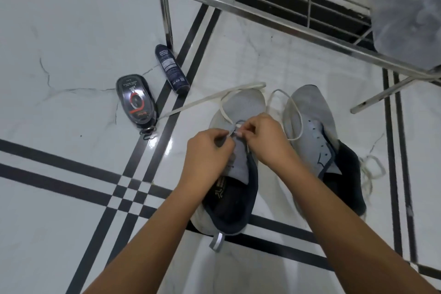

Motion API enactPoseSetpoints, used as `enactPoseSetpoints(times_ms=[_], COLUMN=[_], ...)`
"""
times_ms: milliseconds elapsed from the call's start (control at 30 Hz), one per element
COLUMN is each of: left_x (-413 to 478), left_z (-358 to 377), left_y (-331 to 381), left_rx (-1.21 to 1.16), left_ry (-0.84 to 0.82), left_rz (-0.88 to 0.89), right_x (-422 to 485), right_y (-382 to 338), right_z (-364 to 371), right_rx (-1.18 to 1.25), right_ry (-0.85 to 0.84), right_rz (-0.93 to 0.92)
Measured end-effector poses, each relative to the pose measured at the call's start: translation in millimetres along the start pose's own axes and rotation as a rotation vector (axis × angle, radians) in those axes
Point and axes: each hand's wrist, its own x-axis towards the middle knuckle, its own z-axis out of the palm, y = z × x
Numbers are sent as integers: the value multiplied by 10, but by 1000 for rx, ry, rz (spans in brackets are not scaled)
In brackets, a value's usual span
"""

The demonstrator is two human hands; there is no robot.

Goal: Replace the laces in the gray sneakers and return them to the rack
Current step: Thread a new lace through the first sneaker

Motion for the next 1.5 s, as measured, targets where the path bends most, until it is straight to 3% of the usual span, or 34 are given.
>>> enactPoseSetpoints(times_ms=[300,467,633,833,967,1133,1200,1267,1333,1400,1433,1500], left_x=[65,57,164,295,387,446,427,382,337,253,234,243], left_z=[-49,-79,-128,-101,-40,68,-27,-247,-613,-860,-869,-666], left_y=[-68,-94,-215,-223,-210,-337,-382,-408,-428,-453,-458,-448], left_rx=[-405,-400,-494,-227,36,355,383,312,113,-11,113,419], left_ry=[-23,-60,-84,-206,-144,-198,-119,108,506,743,737,532], left_rz=[-226,-185,-235,13,176,386,424,375,173,-60,-104,85], right_x=[-49,-58,-300,-458,-466,-462,-471,-484,-475,-452,-447,-425], right_y=[-82,-170,-217,-348,-321,-290,-277,-240,-217,-214,-216,-221], right_z=[154,163,139,171,215,253,264,270,276,294,302,293], right_rx=[84,135,193,403,427,439,448,485,511,510,512,517], right_ry=[66,46,261,79,96,141,136,122,109,109,116,123], right_rz=[111,112,74,317,268,222,227,250,265,267,266,261])
